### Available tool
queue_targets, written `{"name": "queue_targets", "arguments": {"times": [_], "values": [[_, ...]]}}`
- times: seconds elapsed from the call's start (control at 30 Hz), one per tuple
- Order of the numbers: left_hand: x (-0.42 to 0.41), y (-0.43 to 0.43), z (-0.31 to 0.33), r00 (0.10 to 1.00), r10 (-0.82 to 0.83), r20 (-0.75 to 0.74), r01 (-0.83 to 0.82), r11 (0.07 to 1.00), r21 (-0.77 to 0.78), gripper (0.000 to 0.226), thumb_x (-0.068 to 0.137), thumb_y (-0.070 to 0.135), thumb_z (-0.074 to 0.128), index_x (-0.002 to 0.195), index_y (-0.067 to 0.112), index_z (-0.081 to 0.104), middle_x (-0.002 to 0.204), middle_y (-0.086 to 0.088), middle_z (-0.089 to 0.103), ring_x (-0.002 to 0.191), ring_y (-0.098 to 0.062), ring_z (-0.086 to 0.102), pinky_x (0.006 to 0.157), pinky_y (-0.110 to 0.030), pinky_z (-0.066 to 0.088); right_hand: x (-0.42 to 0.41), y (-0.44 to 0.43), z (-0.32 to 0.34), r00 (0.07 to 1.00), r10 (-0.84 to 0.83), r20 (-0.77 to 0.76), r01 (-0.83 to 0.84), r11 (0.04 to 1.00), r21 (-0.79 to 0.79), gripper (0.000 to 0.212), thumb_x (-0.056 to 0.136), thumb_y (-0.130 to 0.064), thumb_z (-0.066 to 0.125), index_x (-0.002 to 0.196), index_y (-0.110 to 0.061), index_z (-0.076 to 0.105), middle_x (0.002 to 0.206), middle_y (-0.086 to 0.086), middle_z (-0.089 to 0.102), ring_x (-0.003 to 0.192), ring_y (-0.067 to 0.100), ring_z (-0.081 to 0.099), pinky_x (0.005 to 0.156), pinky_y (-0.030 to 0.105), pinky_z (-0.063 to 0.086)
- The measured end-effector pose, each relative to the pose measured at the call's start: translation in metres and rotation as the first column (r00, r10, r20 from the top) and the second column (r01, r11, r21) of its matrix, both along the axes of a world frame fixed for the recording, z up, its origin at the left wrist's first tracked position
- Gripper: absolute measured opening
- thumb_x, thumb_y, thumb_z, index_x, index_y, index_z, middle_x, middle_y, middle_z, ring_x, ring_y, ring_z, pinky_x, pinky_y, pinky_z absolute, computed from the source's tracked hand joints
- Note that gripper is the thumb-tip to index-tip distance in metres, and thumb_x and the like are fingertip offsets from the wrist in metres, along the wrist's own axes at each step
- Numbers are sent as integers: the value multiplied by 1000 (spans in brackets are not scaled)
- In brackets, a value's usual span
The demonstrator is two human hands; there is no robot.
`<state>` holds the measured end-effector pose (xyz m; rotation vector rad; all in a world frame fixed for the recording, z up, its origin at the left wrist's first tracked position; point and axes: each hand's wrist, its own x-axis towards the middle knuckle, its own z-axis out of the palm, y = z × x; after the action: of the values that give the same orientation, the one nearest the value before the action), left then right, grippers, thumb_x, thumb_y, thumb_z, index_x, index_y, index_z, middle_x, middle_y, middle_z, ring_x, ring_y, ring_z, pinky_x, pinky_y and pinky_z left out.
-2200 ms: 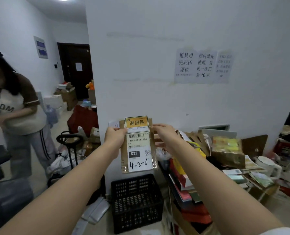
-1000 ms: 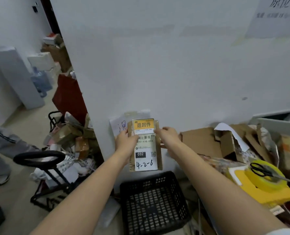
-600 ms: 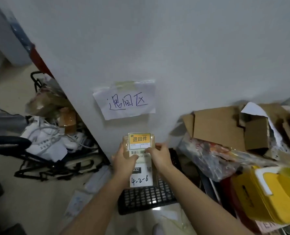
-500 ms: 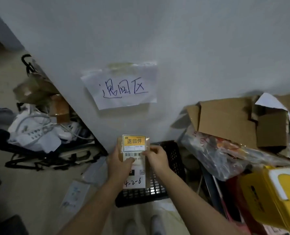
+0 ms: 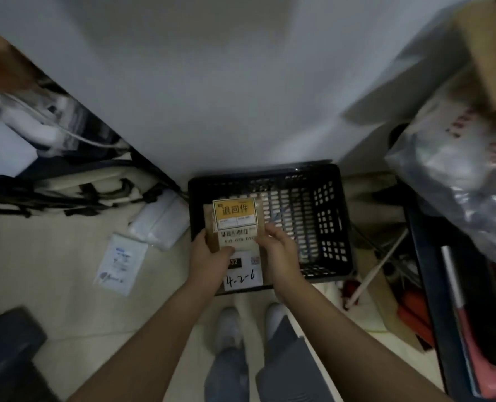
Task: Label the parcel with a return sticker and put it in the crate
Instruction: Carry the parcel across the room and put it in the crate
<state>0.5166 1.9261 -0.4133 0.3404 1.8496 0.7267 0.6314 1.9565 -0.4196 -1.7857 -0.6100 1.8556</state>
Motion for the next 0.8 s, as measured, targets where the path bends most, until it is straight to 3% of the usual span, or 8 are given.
{"name": "queue_targets", "arguments": {"times": [0.07,0.17,0.3,0.4,0.5,0.57,0.67,0.8], "values": [[-1,-1,-27,999,25,29,-24,999,-24,33,84,-3,56,108,20,57,110,-8,67,100,-26,65,89,-44,55,1,0,-27,1000,-11,-11,10,1000,-16,25,84,-2,54,102,-9,71,103,16,73,93,31,69,82,45,56],[1,-2,-62,994,57,95,-51,997,-63,31,86,-1,57,102,25,58,105,-3,67,99,-24,65,84,-42,56,2,0,-65,1000,5,-21,-6,999,-42,26,86,-3,54,97,-19,72,97,10,73,84,25,69,77,41,56],[-1,-3,-113,991,63,120,-54,996,-72,41,89,0,54,127,15,53,116,-4,65,98,-20,64,74,-30,55,2,-1,-112,993,89,-74,-93,994,-58,29,89,-3,50,106,-19,68,92,2,73,73,12,70,61,23,59],[-2,-8,-149,991,40,130,-27,995,-95,44,91,1,51,132,16,51,113,-3,64,88,-13,63,67,-24,52,4,-6,-149,991,110,-79,-116,991,-74,30,89,-3,50,105,-23,67,88,-2,71,68,7,68,53,18,56],[-2,-12,-182,994,22,112,-11,995,-103,49,90,2,52,135,23,49,114,-1,65,95,-16,64,75,-28,53,5,-13,-182,989,124,-86,-132,987,-92,33,89,-3,52,115,-20,64,90,-2,71,68,6,68,52,17,54],[2,-14,-198,992,43,118,-29,993,-113,50,90,2,52,134,26,49,117,-3,65,104,-21,64,82,-32,53,4,-17,-199,987,135,-84,-142,986,-89,33,89,-3,52,116,-18,63,93,-1,71,71,7,68,53,17,54],[4,-16,-217,993,54,102,-43,993,-112,47,89,3,55,129,29,53,115,-3,67,100,-20,65,78,-31,53,4,-21,-216,989,131,-75,-138,986,-95,30,88,-3,54,110,-22,62,95,2,71,77,12,68,59,22,56],[3,-18,-221,988,113,104,-102,989,-106,46,86,9,63,129,22,53,113,1,66,95,-14,64,69,-21,53,3,-24,-224,964,264,20,-262,962,-79,41,80,-11,63,120,-20,61,122,6,65,109,21,62,96,38,51]]}}
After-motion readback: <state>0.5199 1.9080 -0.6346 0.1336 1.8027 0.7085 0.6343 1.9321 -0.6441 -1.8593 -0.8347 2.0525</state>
